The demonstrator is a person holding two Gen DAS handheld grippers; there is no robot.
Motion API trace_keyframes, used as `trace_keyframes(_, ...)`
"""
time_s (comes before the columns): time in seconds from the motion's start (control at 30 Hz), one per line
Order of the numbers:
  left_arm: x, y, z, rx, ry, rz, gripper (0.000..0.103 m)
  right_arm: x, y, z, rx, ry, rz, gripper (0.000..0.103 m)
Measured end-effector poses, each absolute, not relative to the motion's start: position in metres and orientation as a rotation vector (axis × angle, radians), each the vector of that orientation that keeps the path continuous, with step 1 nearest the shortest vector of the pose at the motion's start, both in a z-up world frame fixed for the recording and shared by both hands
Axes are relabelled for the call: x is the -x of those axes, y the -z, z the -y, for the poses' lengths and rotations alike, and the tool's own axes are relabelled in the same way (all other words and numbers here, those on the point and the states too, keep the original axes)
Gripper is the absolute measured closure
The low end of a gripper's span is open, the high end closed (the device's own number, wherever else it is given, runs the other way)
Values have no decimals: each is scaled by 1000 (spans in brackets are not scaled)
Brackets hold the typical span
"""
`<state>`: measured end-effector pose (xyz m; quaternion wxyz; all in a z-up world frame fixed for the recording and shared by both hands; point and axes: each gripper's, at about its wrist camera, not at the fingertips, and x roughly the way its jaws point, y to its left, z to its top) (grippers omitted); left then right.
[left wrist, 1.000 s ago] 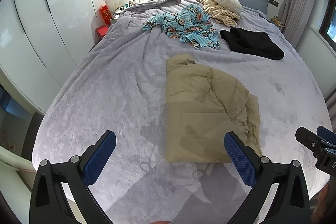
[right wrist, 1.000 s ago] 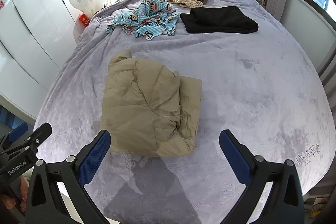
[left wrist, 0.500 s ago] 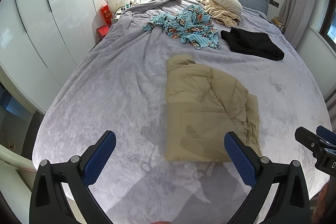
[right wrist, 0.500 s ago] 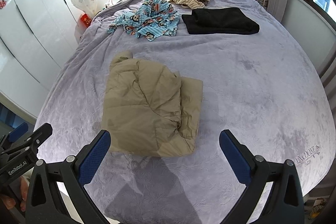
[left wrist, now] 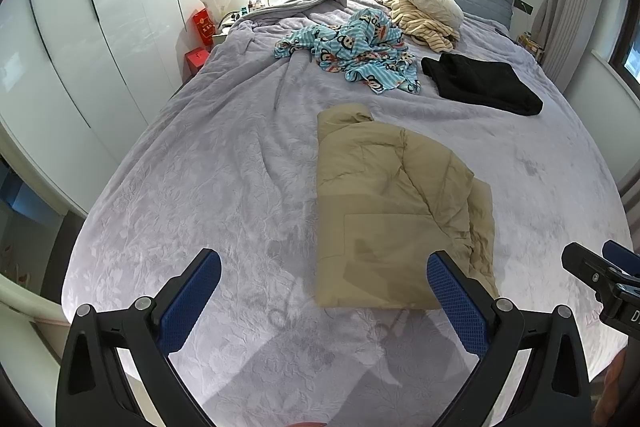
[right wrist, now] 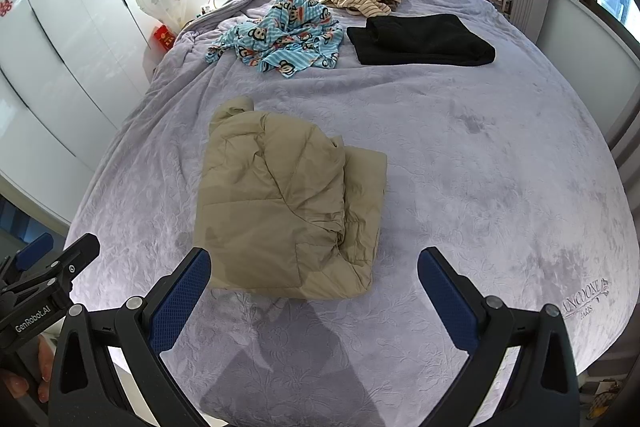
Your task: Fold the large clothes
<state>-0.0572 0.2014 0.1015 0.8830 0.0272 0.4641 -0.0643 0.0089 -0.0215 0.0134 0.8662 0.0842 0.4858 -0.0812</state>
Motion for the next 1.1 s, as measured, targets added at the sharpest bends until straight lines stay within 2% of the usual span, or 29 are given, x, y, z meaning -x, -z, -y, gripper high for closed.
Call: trace_keyframes(1.1, 57, -102, -204, -55, 130, -968, 0, -8, -13, 18, -179, 174, -1019, 0)
